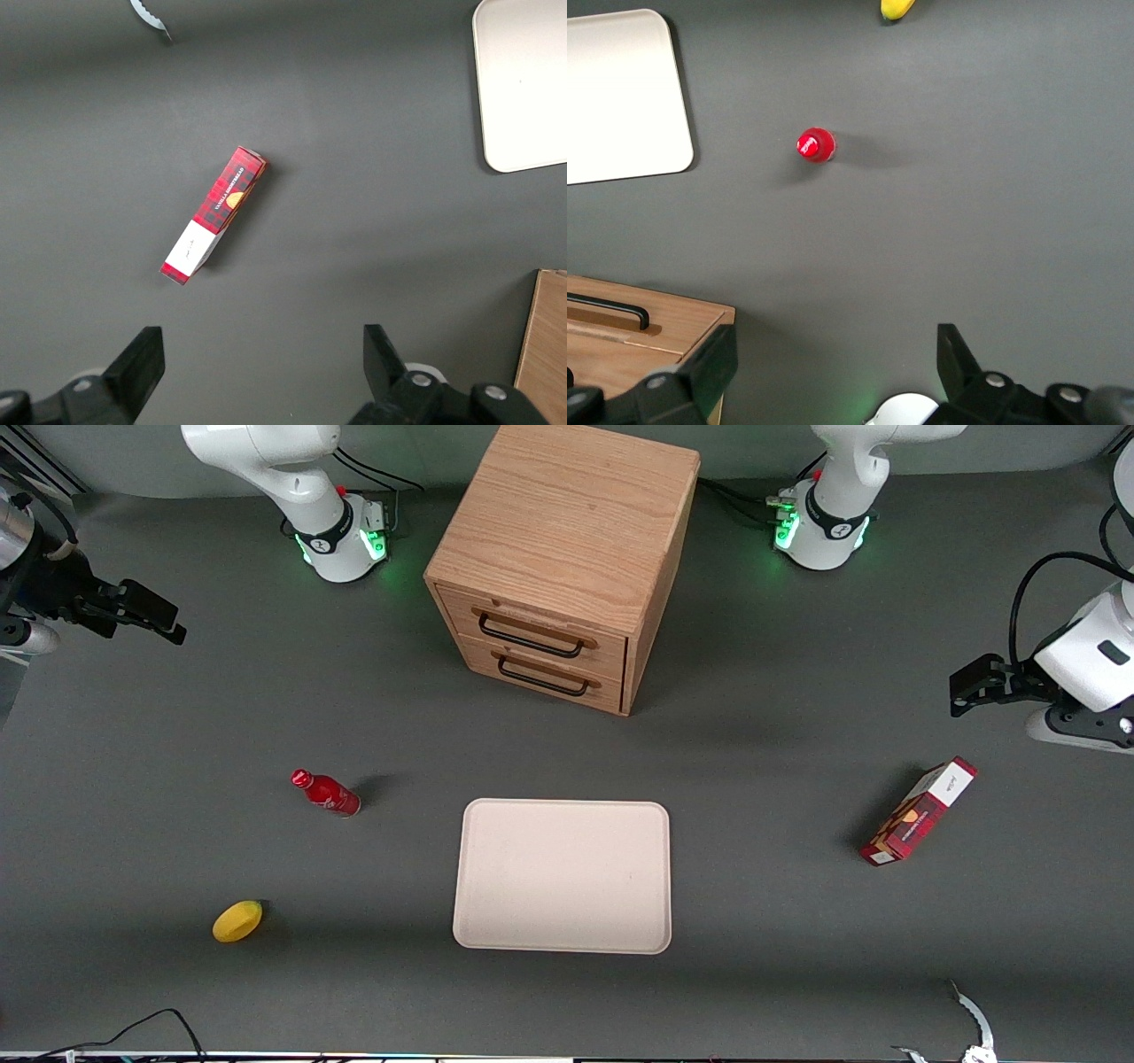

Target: Place coke bottle on tray

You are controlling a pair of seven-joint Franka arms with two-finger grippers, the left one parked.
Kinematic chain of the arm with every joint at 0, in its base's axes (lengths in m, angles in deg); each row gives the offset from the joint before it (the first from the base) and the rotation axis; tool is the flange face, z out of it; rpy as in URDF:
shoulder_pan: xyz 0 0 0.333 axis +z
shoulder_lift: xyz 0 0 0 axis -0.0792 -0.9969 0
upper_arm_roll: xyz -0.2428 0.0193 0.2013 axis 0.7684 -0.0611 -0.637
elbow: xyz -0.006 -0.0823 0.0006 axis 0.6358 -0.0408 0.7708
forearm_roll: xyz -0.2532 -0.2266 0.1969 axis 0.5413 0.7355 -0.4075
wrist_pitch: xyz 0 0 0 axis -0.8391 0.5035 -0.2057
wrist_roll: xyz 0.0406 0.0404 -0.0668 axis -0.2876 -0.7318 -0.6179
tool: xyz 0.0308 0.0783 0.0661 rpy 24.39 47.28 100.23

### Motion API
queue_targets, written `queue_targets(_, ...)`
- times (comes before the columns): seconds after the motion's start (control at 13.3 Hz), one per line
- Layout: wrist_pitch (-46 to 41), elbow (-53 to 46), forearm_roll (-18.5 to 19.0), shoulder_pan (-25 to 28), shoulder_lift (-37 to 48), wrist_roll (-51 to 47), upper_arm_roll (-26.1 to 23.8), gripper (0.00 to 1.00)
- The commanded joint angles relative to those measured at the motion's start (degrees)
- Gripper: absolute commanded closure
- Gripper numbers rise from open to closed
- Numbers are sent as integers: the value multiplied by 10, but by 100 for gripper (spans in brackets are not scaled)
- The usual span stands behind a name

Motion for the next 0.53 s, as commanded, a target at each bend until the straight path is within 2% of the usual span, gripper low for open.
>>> queue_targets(0.0,-20,-21,3,1,-8,10,1,0)
queue_targets(0.45,-9,-24,-3,3,-22,11,-1,0)
